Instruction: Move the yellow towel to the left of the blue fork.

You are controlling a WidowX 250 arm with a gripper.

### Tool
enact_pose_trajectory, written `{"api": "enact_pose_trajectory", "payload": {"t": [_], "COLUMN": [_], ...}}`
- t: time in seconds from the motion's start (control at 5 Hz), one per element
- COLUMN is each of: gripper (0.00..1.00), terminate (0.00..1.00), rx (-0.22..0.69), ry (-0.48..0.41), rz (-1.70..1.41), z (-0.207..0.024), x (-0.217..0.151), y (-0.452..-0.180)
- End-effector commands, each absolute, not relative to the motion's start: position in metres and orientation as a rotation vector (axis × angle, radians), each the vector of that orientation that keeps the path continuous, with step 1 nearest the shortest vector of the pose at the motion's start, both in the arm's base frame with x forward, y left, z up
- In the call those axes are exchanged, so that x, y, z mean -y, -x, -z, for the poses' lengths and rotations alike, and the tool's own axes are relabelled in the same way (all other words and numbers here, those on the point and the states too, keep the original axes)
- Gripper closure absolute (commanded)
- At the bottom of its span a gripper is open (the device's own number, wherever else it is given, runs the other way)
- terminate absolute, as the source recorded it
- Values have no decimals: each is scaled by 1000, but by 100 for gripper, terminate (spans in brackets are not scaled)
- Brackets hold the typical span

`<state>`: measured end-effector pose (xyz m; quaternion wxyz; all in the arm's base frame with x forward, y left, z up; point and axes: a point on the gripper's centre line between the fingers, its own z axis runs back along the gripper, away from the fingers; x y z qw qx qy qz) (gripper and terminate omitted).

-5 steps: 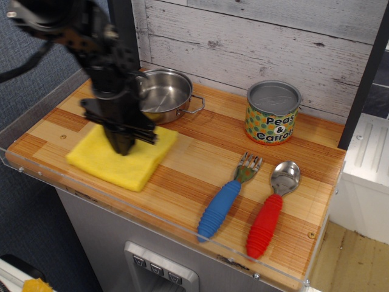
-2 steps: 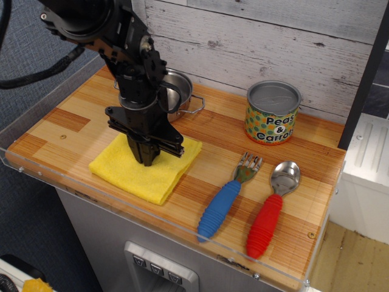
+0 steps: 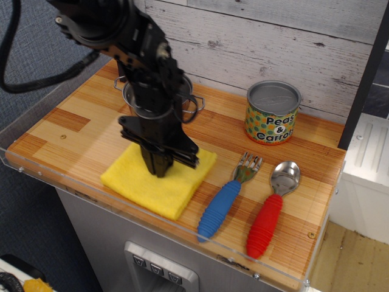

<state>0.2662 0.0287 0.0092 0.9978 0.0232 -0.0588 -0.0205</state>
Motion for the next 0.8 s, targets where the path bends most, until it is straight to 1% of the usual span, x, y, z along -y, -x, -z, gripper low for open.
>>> {"api": "enact_pose_trajectory", "payload": {"t": [0.0,0.4,0.6], "gripper": [100,100,0], "terminate": [0,0,0], "rx": [135,142,146], "ry": [-47,-63,-59], "rz": [26,-31,-39], "z": [-23,-24,-30], "x": [-23,-43,-48], "y": [-266,-270,-269]}}
